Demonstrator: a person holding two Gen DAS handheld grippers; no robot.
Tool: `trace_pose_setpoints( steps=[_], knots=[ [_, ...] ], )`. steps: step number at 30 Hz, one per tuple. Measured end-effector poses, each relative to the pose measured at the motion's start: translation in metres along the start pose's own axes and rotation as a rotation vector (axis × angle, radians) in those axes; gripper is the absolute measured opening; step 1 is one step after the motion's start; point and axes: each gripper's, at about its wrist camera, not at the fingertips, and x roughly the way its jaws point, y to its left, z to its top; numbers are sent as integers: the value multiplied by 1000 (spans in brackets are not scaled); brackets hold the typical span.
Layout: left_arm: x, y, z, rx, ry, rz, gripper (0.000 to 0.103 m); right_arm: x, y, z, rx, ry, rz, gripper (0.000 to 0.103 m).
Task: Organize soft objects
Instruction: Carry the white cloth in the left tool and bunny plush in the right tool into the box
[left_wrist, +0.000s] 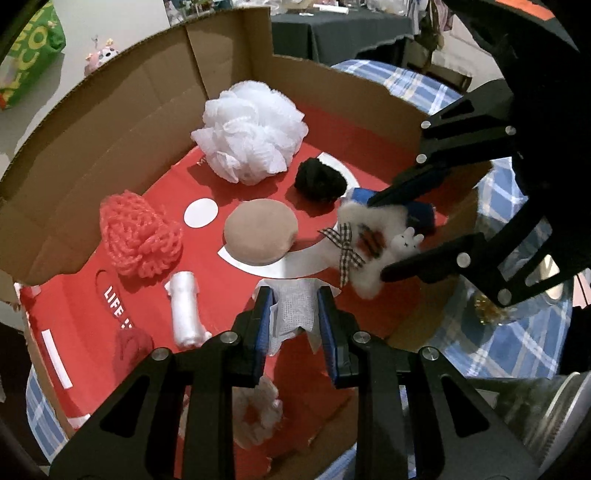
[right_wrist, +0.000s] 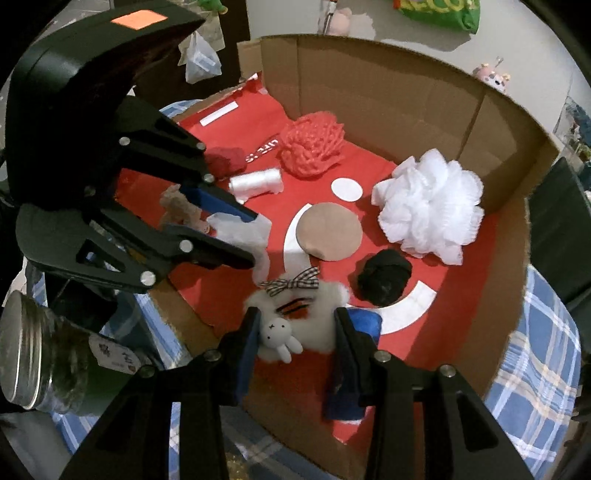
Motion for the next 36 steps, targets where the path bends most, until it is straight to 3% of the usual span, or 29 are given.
trace_pose_setpoints(
  steps=[11, 36],
  knots=[
    [16, 8, 4, 3, 46, -11, 23, 20, 2, 5, -22, 40, 27, 43],
    [18, 0, 7, 24, 42, 12, 24, 31, 4, 8, -31, 59, 15, 45]
  ],
)
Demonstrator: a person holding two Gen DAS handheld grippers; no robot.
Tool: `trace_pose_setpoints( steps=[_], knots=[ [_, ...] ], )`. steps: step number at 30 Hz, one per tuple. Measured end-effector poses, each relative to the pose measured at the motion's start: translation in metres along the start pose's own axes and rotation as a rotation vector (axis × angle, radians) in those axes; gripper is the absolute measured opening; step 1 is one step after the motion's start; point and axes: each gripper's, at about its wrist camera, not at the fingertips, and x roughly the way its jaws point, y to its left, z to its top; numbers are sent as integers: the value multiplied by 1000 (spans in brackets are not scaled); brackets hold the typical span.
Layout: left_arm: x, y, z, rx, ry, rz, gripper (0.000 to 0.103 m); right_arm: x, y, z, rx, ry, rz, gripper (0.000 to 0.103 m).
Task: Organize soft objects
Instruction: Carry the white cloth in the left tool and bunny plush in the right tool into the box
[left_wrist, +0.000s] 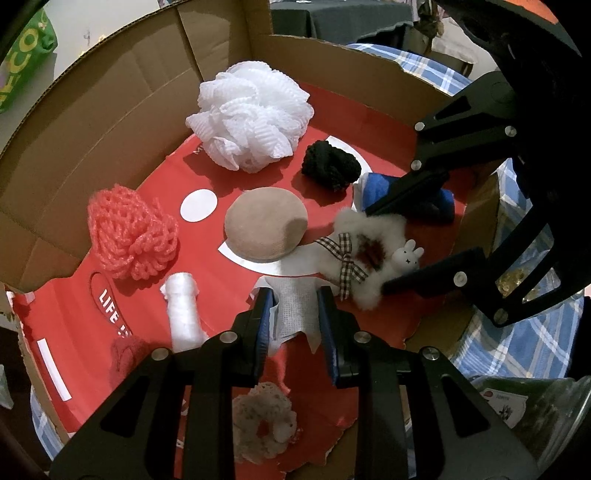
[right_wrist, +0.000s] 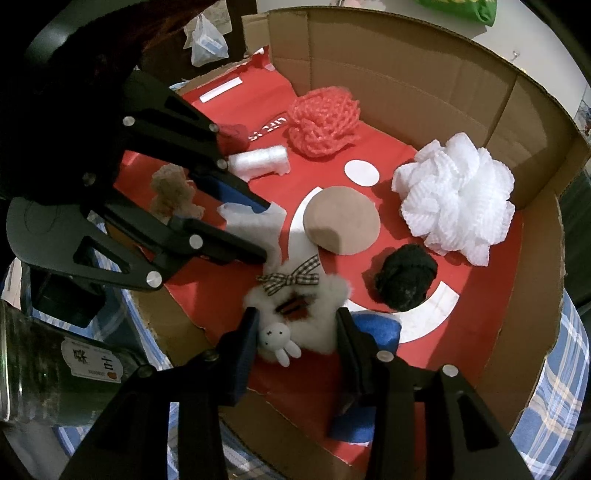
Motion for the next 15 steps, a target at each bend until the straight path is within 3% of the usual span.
trace_pose_setpoints(
  steps=[15],
  knots=[
    [-1, 6, -1, -10, -5, -17, 25, 2, 1, 0, -1, 0, 0, 48]
  ],
)
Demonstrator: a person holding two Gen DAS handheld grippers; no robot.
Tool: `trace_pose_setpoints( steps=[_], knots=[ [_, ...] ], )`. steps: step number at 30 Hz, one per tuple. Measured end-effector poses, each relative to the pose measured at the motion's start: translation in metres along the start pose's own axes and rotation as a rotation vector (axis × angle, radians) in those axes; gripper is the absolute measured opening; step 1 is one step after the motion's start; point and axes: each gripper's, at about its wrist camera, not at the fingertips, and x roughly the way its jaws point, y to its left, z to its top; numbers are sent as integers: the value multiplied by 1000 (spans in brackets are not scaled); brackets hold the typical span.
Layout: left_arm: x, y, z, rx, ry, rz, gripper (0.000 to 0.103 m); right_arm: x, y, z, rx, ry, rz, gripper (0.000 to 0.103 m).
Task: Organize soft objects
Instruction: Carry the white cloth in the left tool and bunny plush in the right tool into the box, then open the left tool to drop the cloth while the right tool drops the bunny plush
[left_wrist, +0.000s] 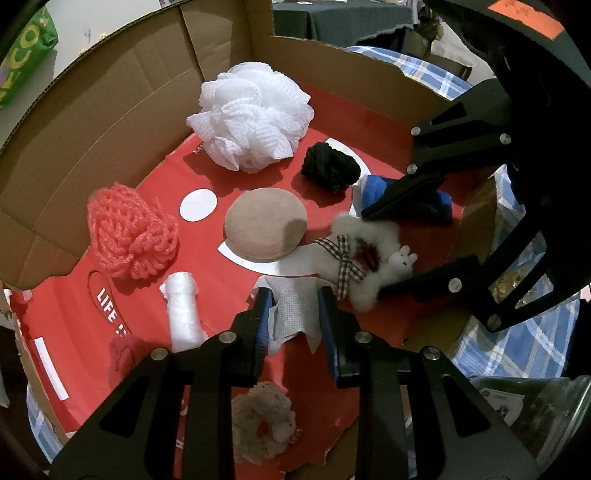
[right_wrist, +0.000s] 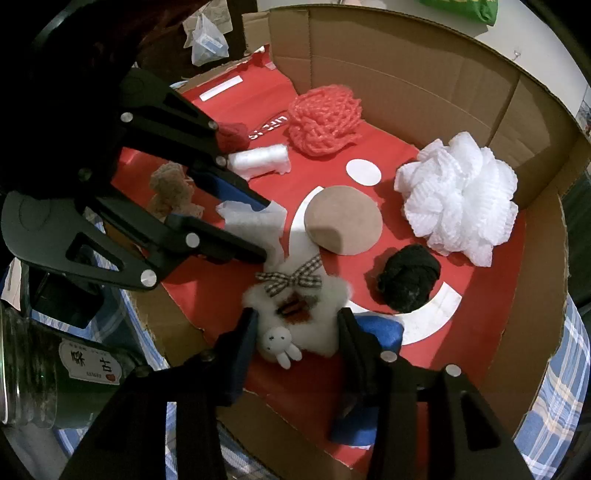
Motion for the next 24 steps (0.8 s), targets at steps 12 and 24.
trace_pose_setpoints(
  steps=[12, 24],
  knots=[
    [-8, -3, -2, -1, -36, 2, 62, -7, 1, -2, -8, -13, -15, 56],
    [-50, 0, -11, -101, -115, 71, 67, -58, -1, -15, 86, -115, -57, 83]
  ],
)
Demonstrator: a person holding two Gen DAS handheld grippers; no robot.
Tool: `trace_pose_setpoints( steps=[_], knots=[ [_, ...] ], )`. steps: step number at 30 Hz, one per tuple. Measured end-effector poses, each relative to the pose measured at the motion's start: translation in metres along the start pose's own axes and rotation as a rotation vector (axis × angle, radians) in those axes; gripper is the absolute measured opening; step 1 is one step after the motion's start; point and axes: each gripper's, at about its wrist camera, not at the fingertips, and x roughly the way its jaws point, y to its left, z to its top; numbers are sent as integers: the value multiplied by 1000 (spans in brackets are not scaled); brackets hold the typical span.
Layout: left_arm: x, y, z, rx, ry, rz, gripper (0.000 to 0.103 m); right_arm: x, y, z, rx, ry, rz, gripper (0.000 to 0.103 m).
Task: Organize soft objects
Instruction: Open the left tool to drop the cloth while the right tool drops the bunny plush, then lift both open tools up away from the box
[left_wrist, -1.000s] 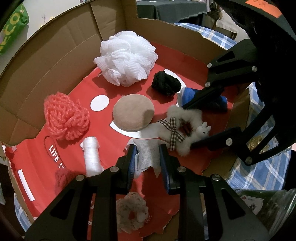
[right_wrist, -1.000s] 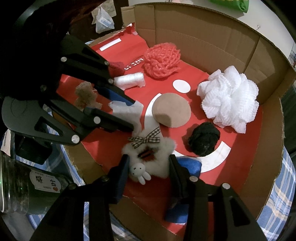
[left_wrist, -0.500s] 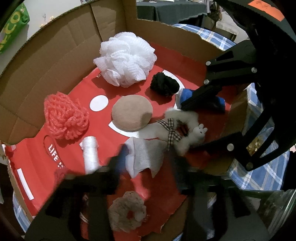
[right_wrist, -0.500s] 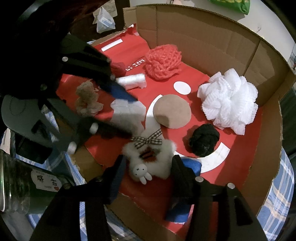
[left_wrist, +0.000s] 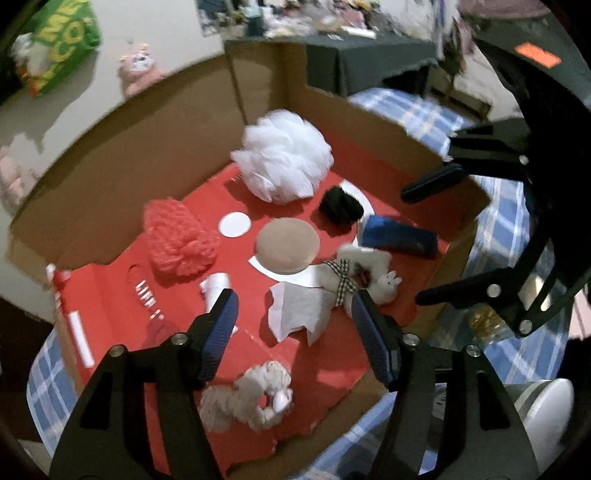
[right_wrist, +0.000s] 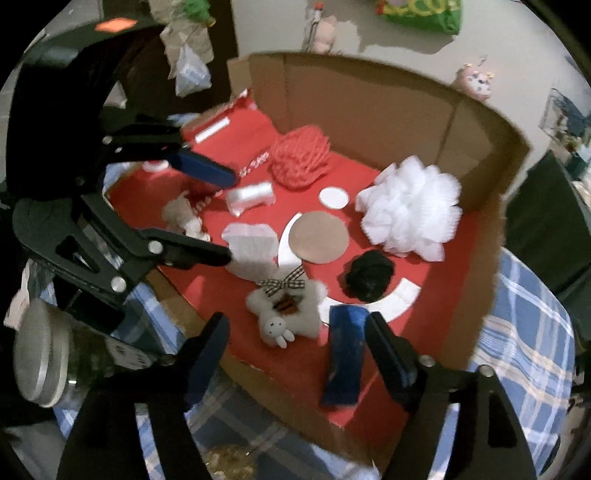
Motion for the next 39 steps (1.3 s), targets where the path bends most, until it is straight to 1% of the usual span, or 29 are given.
trace_pose_setpoints(
  steps=[1, 4, 5, 7, 11, 13, 15, 20, 24, 28, 31, 33, 39],
  knots=[
    [-8, 1, -2, -22, -18, 6, 69, -7, 0, -1, 13, -15, -5, 87],
    [-30, 3, -12, -80, -72, 36, 71, -31, 2, -5, 65, -70, -38, 97],
    [-36, 3, -15, -97, -87, 39, 71, -37, 3, -7, 78, -83, -46, 97],
    [-49, 4, -22, -146, -117, 42, 75, -47, 5, -7, 117, -111, -70, 100],
    [-66, 6, -33, -234, -172, 61, 76, -62, 10, -14, 179, -152, -177, 103],
    [-71, 6, -42, -269, -187, 88, 76, -64, 12, -18, 215, -163, -230, 103],
    [-74, 6, -49, -298, -193, 133, 76, -62, 11, -21, 242, -169, -255, 103],
    [-70, 9, -65, -365, -188, 178, 76, -51, 11, -30, 336, -178, -300, 103],
    [-61, 10, -75, -402, -188, 228, 76, -44, 13, -33, 367, -188, -330, 103],
    [-55, 12, -82, -431, -178, 238, 76, -38, 14, -34, 381, -188, -376, 103],
    [-51, 14, -85, -452, -167, 253, 76, -34, 11, -34, 395, -180, -380, 103],
    [-47, 16, -87, -470, -156, 251, 76, -31, 10, -33, 400, -173, -392, 103],
    [-39, 19, -89, -494, -125, 252, 76, -25, 6, -32, 415, -152, -390, 103]
  ],
)
